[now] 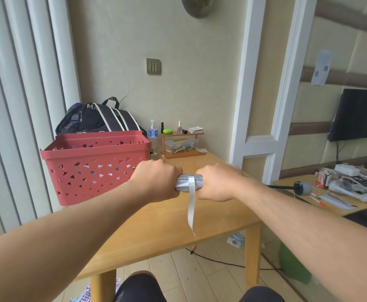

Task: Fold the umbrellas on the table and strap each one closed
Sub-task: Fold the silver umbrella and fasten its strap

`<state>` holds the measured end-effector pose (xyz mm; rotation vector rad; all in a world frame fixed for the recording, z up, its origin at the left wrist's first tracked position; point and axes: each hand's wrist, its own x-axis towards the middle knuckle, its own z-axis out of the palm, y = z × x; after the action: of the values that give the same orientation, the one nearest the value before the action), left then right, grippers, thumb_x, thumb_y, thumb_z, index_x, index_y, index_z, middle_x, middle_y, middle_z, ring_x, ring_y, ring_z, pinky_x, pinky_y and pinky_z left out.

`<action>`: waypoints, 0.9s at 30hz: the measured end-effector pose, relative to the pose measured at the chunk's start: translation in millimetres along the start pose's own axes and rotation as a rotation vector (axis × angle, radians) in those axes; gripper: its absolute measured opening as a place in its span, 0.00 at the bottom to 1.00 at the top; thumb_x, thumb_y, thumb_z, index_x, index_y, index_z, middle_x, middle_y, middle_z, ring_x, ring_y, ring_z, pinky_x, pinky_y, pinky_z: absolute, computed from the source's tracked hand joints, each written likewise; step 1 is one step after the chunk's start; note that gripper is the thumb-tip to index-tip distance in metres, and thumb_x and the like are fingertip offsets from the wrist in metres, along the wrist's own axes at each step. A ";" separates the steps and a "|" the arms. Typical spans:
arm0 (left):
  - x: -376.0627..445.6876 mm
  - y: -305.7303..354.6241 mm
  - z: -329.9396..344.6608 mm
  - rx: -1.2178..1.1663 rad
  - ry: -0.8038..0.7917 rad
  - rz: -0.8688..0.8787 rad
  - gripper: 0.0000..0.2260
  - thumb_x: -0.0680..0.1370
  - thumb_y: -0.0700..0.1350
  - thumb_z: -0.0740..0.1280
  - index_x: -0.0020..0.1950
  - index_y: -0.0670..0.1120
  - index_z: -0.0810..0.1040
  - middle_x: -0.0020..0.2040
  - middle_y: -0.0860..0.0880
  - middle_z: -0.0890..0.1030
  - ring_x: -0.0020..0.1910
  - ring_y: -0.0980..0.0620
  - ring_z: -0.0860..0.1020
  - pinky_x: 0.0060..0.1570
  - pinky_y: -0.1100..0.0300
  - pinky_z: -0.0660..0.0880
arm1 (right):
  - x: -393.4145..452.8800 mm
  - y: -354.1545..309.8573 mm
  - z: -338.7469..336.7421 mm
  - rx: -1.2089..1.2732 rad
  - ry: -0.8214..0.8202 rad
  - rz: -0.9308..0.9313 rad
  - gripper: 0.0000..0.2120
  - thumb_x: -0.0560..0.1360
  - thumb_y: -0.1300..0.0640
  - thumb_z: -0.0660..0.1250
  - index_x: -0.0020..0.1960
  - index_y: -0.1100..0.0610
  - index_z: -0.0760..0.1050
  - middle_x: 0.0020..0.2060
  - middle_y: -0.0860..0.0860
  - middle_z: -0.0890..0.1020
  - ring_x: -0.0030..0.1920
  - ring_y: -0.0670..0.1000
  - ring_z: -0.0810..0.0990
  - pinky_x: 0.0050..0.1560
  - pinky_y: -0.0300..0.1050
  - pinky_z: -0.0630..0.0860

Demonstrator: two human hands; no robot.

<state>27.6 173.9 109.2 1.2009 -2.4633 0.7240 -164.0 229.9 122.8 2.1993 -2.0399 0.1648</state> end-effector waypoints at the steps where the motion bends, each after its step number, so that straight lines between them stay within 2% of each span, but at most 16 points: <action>1: 0.7 0.9 -1.2 -0.021 -0.017 -0.017 0.07 0.74 0.55 0.67 0.47 0.56 0.70 0.40 0.53 0.78 0.38 0.45 0.76 0.36 0.58 0.71 | 0.5 0.4 2.1 -0.026 0.032 0.000 0.09 0.71 0.44 0.66 0.44 0.48 0.72 0.38 0.46 0.78 0.38 0.50 0.77 0.37 0.46 0.74; 4: 5.6 2.5 -6.8 -0.163 -0.120 -0.082 0.07 0.73 0.53 0.69 0.46 0.53 0.74 0.38 0.54 0.77 0.39 0.47 0.78 0.35 0.58 0.73 | 3.9 3.6 10.3 -0.169 0.282 -0.029 0.13 0.73 0.42 0.65 0.47 0.48 0.66 0.44 0.47 0.78 0.46 0.57 0.79 0.39 0.47 0.71; 6: 8.4 3.2 -8.7 -0.331 -0.201 -0.132 0.08 0.71 0.53 0.70 0.42 0.52 0.74 0.37 0.53 0.78 0.36 0.49 0.77 0.33 0.58 0.72 | 5.2 4.8 12.1 -0.242 0.415 -0.087 0.10 0.77 0.42 0.64 0.51 0.46 0.68 0.48 0.48 0.80 0.49 0.59 0.80 0.41 0.47 0.67; 9: 5.0 5.6 -4.2 -0.433 -0.256 -0.137 0.09 0.69 0.53 0.71 0.38 0.52 0.73 0.34 0.51 0.78 0.33 0.49 0.76 0.33 0.56 0.74 | 1.8 6.1 11.0 -0.264 0.379 -0.116 0.08 0.78 0.42 0.61 0.49 0.45 0.66 0.46 0.49 0.81 0.42 0.59 0.76 0.40 0.47 0.70; 12: -1.4 2.0 6.3 -0.480 -0.189 -0.137 0.11 0.69 0.56 0.73 0.38 0.53 0.73 0.34 0.53 0.79 0.35 0.49 0.78 0.35 0.55 0.77 | -0.2 2.7 14.9 -0.280 0.336 -0.097 0.08 0.78 0.42 0.61 0.50 0.45 0.70 0.45 0.50 0.82 0.42 0.60 0.77 0.40 0.48 0.71; 14: -6.5 -5.1 11.9 -0.596 -0.064 -0.146 0.13 0.68 0.57 0.76 0.44 0.56 0.75 0.39 0.55 0.81 0.40 0.51 0.80 0.40 0.53 0.80 | -0.4 1.1 15.6 -0.262 0.342 -0.072 0.07 0.78 0.43 0.62 0.49 0.45 0.69 0.45 0.50 0.82 0.43 0.60 0.77 0.40 0.48 0.72; 15: -10.6 -8.2 14.9 -0.686 0.022 -0.177 0.19 0.66 0.57 0.79 0.51 0.58 0.75 0.44 0.57 0.82 0.43 0.54 0.81 0.42 0.53 0.80 | -0.4 1.5 13.8 -0.246 0.349 -0.052 0.07 0.78 0.44 0.62 0.48 0.45 0.67 0.44 0.50 0.81 0.42 0.60 0.75 0.40 0.48 0.71; 17: -25.0 -8.2 19.8 -0.989 0.136 -0.381 0.32 0.66 0.53 0.83 0.62 0.55 0.69 0.52 0.58 0.81 0.48 0.56 0.81 0.44 0.55 0.80 | -0.5 3.6 6.5 -0.214 0.370 -0.011 0.07 0.79 0.45 0.62 0.47 0.45 0.65 0.41 0.49 0.77 0.42 0.59 0.74 0.39 0.48 0.70; 18: -33.1 -4.5 24.3 -1.172 0.124 -0.513 0.33 0.69 0.50 0.83 0.65 0.53 0.67 0.54 0.56 0.82 0.50 0.56 0.82 0.45 0.56 0.80 | -0.4 4.0 2.1 -0.206 0.384 0.002 0.06 0.79 0.46 0.62 0.48 0.45 0.66 0.41 0.49 0.77 0.42 0.59 0.74 0.39 0.48 0.69; 20: -44.2 7.8 39.9 -1.477 0.033 -0.649 0.24 0.76 0.45 0.78 0.66 0.49 0.70 0.59 0.52 0.83 0.57 0.54 0.81 0.50 0.57 0.77 | 0.0 2.5 -5.7 -0.211 0.408 0.014 0.04 0.78 0.46 0.62 0.50 0.45 0.69 0.44 0.50 0.81 0.42 0.60 0.74 0.39 0.48 0.69; 22: -48.0 21.4 50.8 -1.625 -0.036 -0.619 0.09 0.82 0.45 0.69 0.63 0.52 0.80 0.62 0.55 0.84 0.64 0.52 0.79 0.60 0.55 0.74 | 1.2 -1.6 -12.8 -0.223 0.417 0.014 0.05 0.78 0.47 0.62 0.51 0.46 0.70 0.46 0.50 0.82 0.41 0.59 0.73 0.38 0.48 0.68; 23: -48.6 29.2 47.5 -1.677 -0.051 -0.557 0.11 0.84 0.46 0.64 0.62 0.54 0.83 0.62 0.59 0.84 0.67 0.53 0.77 0.65 0.53 0.72 | 1.3 -3.7 -16.4 -0.228 0.419 0.014 0.05 0.78 0.47 0.62 0.52 0.46 0.70 0.46 0.50 0.82 0.41 0.59 0.73 0.38 0.48 0.68; 25: -46.7 42.9 34.0 -1.736 -0.046 -0.432 0.17 0.88 0.51 0.55 0.63 0.55 0.84 0.63 0.62 0.83 0.67 0.59 0.77 0.68 0.53 0.70 | -0.2 -6.4 -23.8 -0.237 0.420 0.015 0.07 0.77 0.47 0.63 0.54 0.46 0.72 0.47 0.50 0.83 0.43 0.60 0.76 0.38 0.48 0.68; 27: -44.3 54.3 20.3 -1.762 0.024 -0.361 0.20 0.88 0.55 0.54 0.61 0.53 0.85 0.60 0.60 0.85 0.62 0.60 0.79 0.66 0.56 0.71 | -3.9 -7.6 -31.1 -0.250 0.419 0.019 0.09 0.77 0.47 0.63 0.57 0.46 0.73 0.47 0.50 0.83 0.48 0.61 0.81 0.39 0.48 0.68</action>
<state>9.9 219.3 54.9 0.6764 -1.6223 -1.2807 -156.3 239.7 152.5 1.8146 -1.7458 0.3219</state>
